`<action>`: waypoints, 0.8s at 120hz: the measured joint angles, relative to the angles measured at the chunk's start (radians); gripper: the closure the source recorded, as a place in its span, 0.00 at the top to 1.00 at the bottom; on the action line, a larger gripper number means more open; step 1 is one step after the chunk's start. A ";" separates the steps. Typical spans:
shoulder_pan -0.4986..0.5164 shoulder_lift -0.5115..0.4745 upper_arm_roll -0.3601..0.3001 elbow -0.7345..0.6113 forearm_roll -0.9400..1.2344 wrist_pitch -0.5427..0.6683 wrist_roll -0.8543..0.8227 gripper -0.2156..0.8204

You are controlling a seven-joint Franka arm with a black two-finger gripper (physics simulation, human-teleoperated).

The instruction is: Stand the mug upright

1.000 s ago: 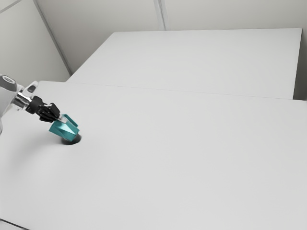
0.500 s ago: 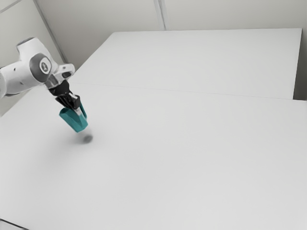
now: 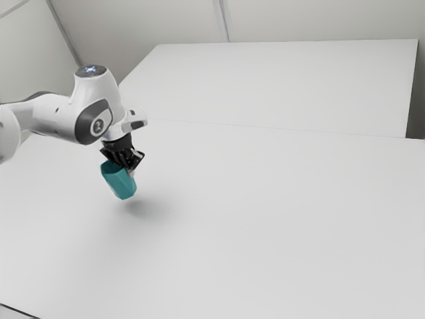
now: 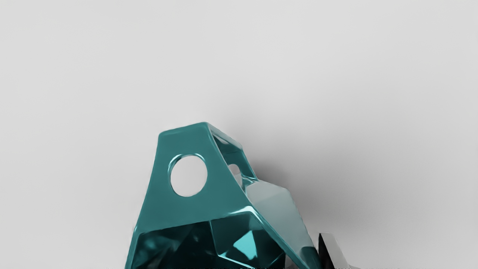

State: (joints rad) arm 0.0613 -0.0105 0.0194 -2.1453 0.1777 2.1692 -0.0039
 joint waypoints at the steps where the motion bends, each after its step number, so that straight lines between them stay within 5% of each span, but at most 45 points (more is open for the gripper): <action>1: -0.003 -0.001 -0.001 -0.002 0.001 0.000 -0.008 0.03; 39: -0.089 0.051 -0.018 -0.030 0.010 0.015 -0.270 0.03; 64: 0.043 0.097 -0.018 -0.029 0.010 0.037 -0.383 0.03; 88: 0.029 0.112 -0.021 -0.029 0.008 0.051 -0.463 0.04; 96: 0.033 0.114 -0.030 -0.029 0.005 0.055 -0.479 0.17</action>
State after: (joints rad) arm 0.0940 0.1032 -0.0109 -2.1738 0.1827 2.2237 -0.4826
